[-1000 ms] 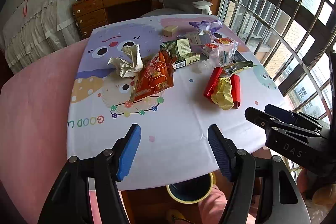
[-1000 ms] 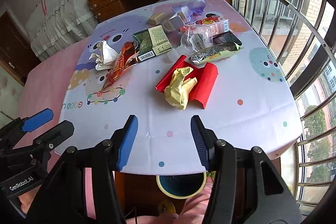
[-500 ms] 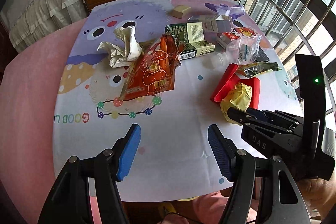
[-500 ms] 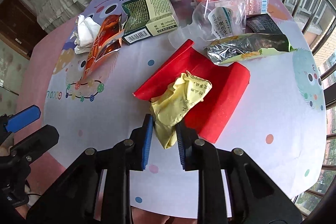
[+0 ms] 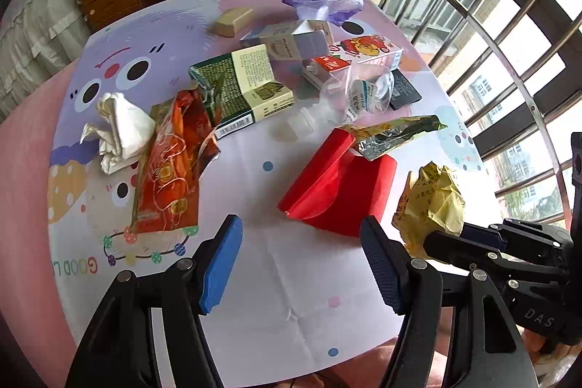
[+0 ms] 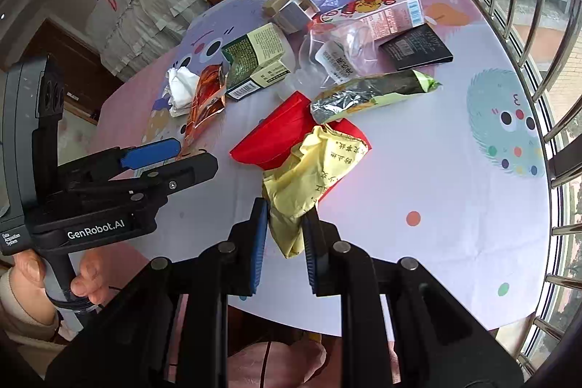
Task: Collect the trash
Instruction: 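Grasp the red paper tube with the left tool while the right tool grasps the yellow wrapper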
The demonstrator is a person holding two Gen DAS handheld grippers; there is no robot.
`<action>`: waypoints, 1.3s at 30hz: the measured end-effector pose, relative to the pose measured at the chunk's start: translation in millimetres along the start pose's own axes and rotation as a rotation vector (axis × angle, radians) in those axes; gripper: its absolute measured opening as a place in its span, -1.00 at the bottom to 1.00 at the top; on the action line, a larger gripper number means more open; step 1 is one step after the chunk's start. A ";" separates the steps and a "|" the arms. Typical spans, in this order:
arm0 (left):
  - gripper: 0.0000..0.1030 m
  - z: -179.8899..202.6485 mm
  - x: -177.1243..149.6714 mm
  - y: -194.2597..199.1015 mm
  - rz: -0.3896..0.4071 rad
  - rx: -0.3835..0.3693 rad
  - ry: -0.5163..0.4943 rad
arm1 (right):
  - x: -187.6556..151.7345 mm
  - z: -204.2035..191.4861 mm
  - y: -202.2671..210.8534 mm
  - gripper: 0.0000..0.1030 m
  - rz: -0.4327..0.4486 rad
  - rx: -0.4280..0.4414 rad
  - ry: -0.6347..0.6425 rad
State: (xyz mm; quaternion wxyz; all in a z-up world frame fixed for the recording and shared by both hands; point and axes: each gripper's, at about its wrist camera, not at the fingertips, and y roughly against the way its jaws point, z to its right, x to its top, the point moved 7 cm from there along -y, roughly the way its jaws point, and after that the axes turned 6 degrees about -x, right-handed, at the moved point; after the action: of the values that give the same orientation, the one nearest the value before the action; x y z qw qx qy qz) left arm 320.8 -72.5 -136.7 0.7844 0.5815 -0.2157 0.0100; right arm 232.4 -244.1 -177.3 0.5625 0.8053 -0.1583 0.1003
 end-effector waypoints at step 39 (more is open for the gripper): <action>-0.48 34.6 16.7 -99.7 -0.227 0.078 -0.118 | -1.5 45.8 -34.6 -0.71 -0.073 -0.038 -0.036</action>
State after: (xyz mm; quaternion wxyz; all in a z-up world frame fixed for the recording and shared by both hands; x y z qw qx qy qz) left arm 351.1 -140.3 -213.4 0.7431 0.6319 -0.1939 -0.1045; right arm 243.0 -275.9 -223.9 0.5779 0.8015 -0.1408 0.0621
